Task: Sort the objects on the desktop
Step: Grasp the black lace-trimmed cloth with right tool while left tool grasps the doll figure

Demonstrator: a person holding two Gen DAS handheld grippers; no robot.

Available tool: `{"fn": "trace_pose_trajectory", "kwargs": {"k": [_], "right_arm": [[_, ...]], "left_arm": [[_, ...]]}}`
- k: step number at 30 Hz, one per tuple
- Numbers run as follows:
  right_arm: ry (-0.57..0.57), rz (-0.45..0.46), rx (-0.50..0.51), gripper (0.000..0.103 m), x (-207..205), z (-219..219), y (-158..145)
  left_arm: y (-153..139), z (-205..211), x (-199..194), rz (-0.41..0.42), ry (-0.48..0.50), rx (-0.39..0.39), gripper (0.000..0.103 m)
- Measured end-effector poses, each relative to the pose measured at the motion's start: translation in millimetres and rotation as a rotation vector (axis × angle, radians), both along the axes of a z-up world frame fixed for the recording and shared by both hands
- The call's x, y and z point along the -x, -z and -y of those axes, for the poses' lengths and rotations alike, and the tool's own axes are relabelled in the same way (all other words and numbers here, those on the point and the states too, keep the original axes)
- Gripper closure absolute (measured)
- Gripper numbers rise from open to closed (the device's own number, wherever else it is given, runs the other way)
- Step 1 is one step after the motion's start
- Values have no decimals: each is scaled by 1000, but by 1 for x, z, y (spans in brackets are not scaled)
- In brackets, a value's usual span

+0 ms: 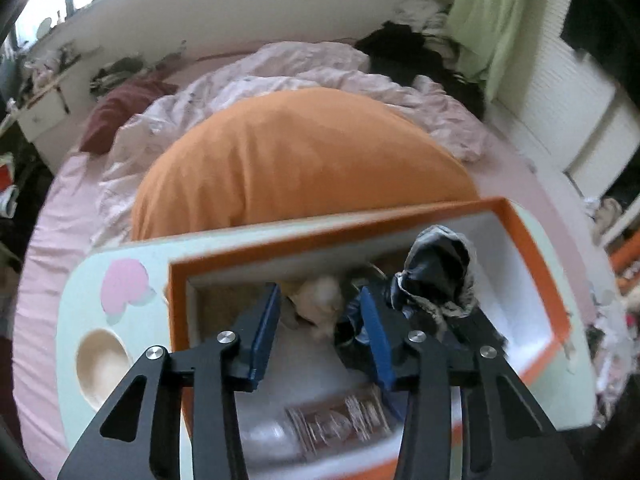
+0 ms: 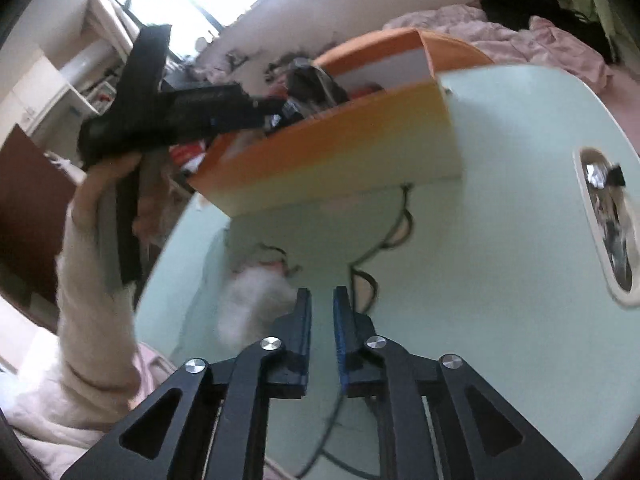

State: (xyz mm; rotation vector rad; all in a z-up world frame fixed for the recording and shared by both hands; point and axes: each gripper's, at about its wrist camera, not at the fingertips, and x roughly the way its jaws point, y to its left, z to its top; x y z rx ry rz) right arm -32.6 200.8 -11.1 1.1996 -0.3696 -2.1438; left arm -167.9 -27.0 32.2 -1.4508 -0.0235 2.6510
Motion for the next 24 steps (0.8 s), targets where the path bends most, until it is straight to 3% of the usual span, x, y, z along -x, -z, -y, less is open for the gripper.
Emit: {"fn": "trace_pose_trajectory", "kwargs": {"k": [2, 4, 6, 7, 8, 12, 14, 16, 18, 19, 21, 24], "right_arm": [[13, -42, 1, 85, 0, -2, -12], [38, -140, 1, 81, -3, 0, -43], [77, -251, -10, 52, 2, 2, -75], [96, -284, -16, 25, 10, 5, -85], [109, -299, -27, 13, 25, 11, -95], [132, -172, -119, 15, 95, 51, -86], [114, -146, -177, 29, 116, 71, -79], [107, -135, -278, 34, 134, 87, -71], [75, -102, -348, 61, 145, 99, -60], [61, -97, -314, 83, 144, 98, -60], [61, -144, -227, 86, 129, 87, -69], [136, -288, -119, 86, 88, 54, -103]], "left_arm": [[-1, 3, -1, -5, 0, -34, 61], [-8, 8, -7, -31, 14, -115, 61], [-15, 18, -18, -47, -3, -172, 61], [-18, 22, -24, -55, -4, -195, 61], [-21, 26, -30, -67, -1, -214, 61], [-23, 33, -50, -95, -6, -187, 61], [-21, 34, -52, -86, 4, -193, 61], [-18, 37, -52, -69, 9, -213, 61], [-18, 37, -49, -70, 6, -212, 61], [-18, 37, -47, -73, 1, -205, 61], [-17, 37, -45, -71, -4, -197, 61], [-15, 30, -38, -45, 2, -193, 61]]}}
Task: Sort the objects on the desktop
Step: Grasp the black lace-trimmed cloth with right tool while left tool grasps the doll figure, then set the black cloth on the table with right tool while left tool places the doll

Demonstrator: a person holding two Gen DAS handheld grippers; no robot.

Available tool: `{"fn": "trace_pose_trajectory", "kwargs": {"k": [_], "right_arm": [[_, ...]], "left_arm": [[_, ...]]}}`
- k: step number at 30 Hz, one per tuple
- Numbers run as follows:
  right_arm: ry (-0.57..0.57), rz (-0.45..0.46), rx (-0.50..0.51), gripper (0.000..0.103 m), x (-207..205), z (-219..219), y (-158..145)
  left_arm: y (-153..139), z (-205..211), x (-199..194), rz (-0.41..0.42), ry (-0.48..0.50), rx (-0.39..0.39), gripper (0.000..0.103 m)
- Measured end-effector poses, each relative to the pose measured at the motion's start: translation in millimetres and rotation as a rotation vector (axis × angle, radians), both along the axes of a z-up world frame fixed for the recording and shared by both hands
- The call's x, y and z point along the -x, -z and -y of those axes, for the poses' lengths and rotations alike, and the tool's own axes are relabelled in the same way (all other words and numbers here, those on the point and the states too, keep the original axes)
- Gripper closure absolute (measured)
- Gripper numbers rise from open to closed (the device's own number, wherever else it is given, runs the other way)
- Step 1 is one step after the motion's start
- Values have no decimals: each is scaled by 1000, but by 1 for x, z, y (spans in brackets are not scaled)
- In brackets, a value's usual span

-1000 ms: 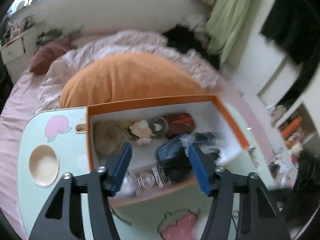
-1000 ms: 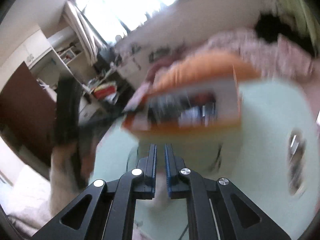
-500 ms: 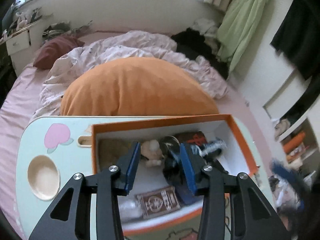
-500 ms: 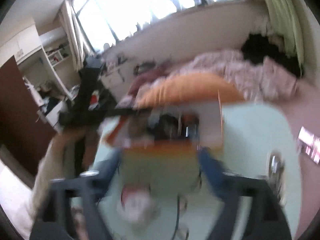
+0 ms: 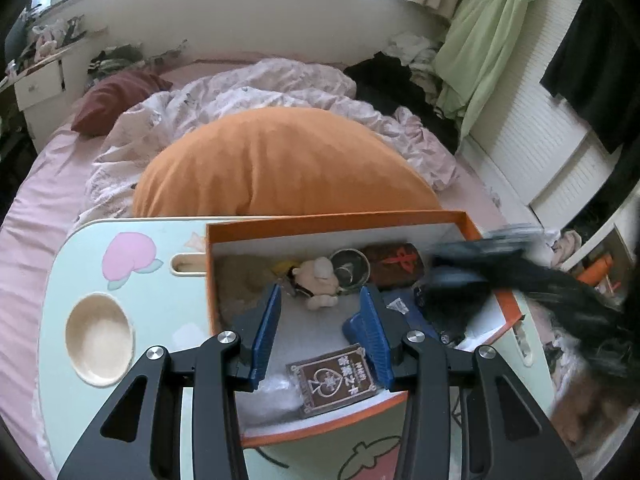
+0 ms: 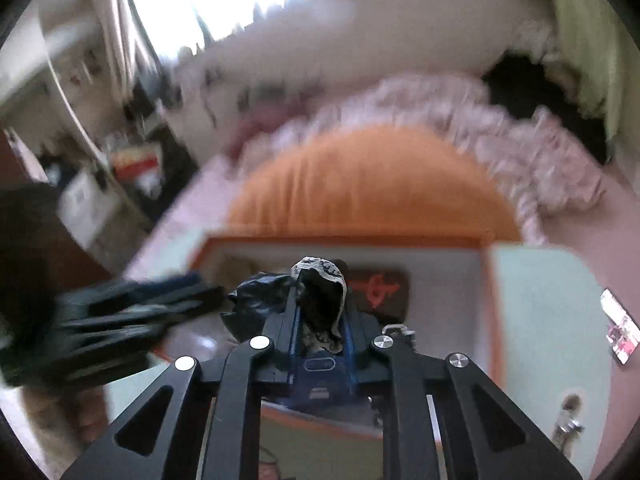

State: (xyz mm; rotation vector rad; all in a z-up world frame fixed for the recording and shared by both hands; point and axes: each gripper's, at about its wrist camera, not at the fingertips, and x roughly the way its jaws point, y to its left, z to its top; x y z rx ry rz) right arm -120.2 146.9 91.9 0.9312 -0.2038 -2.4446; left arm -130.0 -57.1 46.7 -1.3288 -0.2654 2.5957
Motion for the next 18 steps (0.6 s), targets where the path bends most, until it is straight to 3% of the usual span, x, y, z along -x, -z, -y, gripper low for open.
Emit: {"fn": "trace_pose_trajectory", "kwargs": {"k": [3, 5, 10, 12, 18], "right_arm": [[-10, -74, 70, 86, -43, -30, -15], [-20, -80, 66, 86, -66, -45, -9], [-33, -2, 61, 85, -98, -71, 34], [-35, 39, 60, 85, -101, -73, 48], [-69, 101, 20, 82, -103, -53, 70]], "left_arm": [[11, -13, 15, 64, 5, 35, 61], [19, -21, 27, 77, -12, 59, 61], [39, -42, 48, 107, -45, 163, 60], [42, -50, 48, 124, -15, 186, 66], [42, -52, 43, 146, 42, 152, 66]]}}
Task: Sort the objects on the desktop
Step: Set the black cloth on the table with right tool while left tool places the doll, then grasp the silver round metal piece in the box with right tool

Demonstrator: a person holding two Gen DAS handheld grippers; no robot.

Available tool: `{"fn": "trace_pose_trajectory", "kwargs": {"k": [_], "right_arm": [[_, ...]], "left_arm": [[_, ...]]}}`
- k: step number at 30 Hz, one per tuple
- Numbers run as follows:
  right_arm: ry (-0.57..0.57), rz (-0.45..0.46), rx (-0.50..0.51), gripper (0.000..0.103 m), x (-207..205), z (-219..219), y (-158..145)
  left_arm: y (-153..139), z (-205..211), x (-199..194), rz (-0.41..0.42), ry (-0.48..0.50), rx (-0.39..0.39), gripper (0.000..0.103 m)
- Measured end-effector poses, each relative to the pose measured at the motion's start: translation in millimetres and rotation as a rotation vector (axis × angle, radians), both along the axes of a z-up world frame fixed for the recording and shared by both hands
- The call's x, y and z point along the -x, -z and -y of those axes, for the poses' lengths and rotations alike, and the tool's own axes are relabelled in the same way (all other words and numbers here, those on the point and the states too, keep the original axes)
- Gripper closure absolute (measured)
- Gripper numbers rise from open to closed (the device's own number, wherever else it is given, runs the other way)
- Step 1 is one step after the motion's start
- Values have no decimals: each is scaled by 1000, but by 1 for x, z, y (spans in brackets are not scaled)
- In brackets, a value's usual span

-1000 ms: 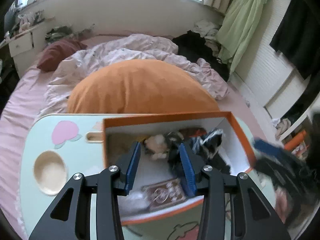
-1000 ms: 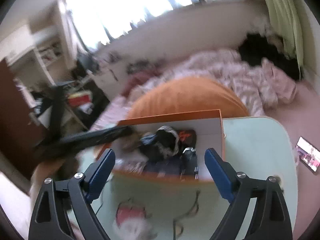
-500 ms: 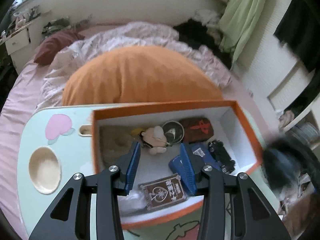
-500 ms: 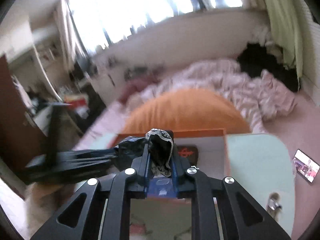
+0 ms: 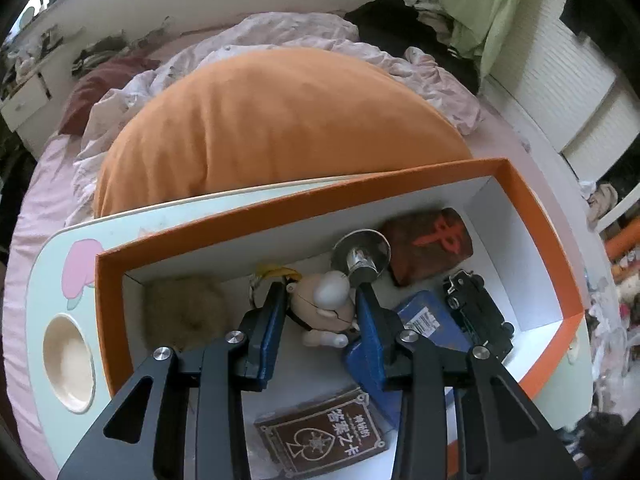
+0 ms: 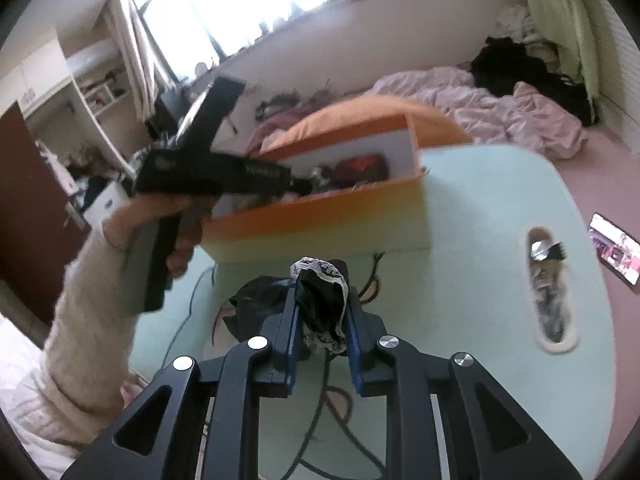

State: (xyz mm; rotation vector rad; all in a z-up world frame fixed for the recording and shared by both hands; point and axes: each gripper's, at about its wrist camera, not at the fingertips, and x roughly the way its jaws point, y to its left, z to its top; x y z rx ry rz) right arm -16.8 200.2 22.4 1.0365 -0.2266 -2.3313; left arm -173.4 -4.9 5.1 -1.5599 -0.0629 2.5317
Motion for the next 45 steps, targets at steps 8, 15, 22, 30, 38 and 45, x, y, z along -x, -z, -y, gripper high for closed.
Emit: {"fn": "trace_pose_trajectory", "kwargs": {"k": [8, 15, 22, 30, 38, 45], "right_arm": [[30, 26, 2, 42, 0, 10, 16], [118, -82, 45, 24, -14, 2, 0], [181, -156, 75, 24, -23, 0, -10], [144, -153, 33, 24, -27, 11, -9], [146, -177, 39, 24, -22, 3, -24], [87, -98, 4, 50, 57, 18, -87]], "left_arm": [[-25, 20, -21, -141, 12, -150, 66], [-86, 33, -92, -311, 105, -263, 66], [-57, 27, -151, -388, 166, -243, 66], [-12, 8, -164, -311, 210, -216, 67], [-16, 29, -171, -357, 146, -294, 34], [-37, 79, -170, -423, -36, -276, 31]]}}
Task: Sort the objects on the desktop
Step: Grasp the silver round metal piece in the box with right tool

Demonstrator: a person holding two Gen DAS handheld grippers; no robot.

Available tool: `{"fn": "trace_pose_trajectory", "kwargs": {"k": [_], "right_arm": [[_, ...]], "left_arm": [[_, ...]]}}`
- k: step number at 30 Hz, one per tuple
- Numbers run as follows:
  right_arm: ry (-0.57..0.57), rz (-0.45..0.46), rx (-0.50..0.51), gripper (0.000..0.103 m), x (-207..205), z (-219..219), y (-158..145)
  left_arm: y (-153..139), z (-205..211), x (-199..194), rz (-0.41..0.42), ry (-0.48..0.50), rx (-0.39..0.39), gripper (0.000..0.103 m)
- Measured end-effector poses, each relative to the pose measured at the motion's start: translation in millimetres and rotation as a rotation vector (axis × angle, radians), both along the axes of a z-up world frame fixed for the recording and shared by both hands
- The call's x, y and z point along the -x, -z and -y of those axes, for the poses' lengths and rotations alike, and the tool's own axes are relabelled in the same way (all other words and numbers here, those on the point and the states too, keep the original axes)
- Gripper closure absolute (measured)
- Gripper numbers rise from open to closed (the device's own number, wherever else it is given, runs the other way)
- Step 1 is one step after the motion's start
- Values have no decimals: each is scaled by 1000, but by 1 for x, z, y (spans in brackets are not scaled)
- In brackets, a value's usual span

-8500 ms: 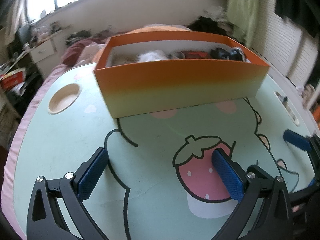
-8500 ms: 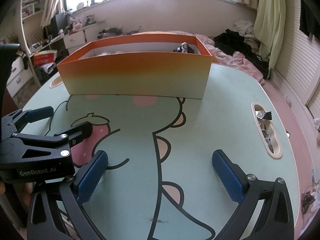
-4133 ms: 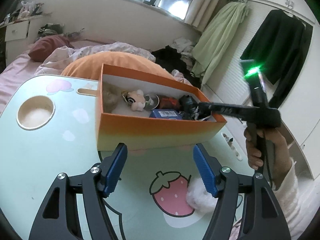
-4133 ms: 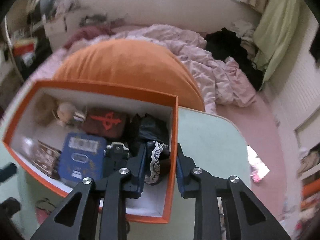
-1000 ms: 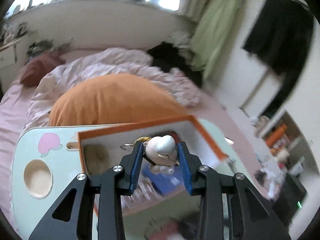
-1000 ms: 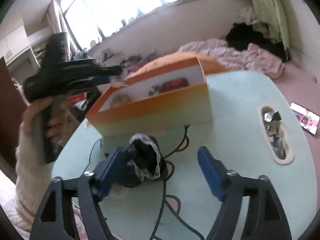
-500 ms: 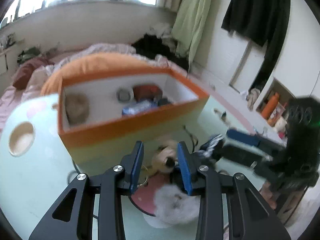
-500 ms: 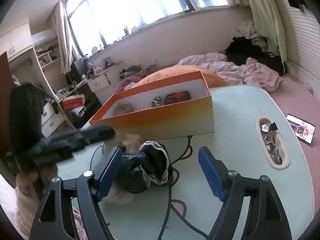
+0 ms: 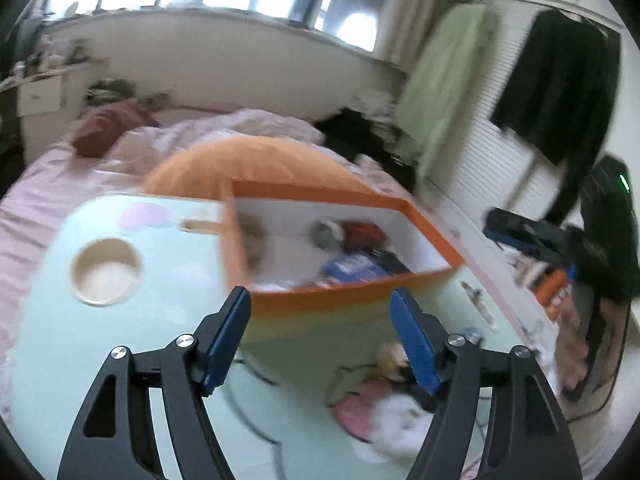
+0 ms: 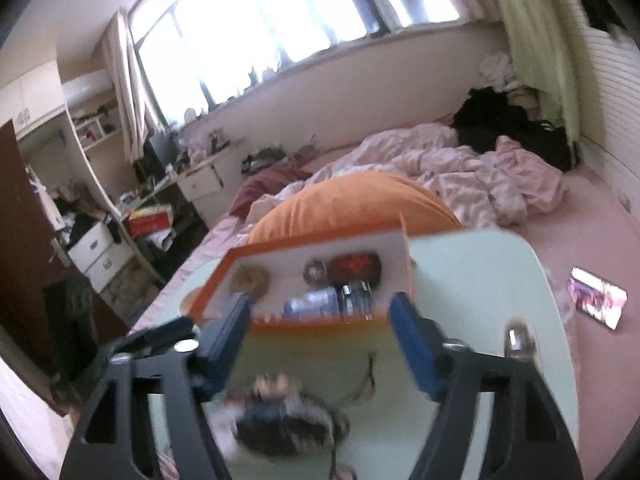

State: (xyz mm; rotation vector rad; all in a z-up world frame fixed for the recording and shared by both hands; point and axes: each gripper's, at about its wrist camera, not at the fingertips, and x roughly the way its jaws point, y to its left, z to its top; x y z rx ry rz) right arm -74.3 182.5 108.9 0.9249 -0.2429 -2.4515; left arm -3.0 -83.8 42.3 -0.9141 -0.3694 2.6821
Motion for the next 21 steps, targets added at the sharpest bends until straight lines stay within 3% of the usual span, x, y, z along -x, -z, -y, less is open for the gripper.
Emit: {"fn": "trace_pose_trajectory", "kwargs": {"k": [2, 4, 6, 9, 15, 16, 17, 21], "right_arm": [[-86, 100, -53, 77, 40, 30, -1], [-133, 202, -123, 85, 73, 62, 11], [-106, 245, -245, 85, 97, 92, 27], [-103, 226, -359, 84, 113, 122, 42], [-53, 250, -534, 63, 131, 146, 76], [-60, 270, -557, 62, 135, 150, 83], [-69, 291, -560, 74, 137, 150, 87], [-66, 261, -519, 73, 134, 142, 82]], "left_arm": [[-4, 12, -3, -24, -38, 4, 31], [-5, 22, -6, -35, -58, -15, 31], [-6, 30, -8, -39, -66, -34, 31], [-6, 40, -10, -45, -77, -51, 31], [-2, 50, -7, -26, -75, -102, 31], [0, 50, -6, -23, -77, -100, 31], [1, 50, -5, -22, -76, -100, 31], [3, 47, -5, -13, -63, -102, 31]]}}
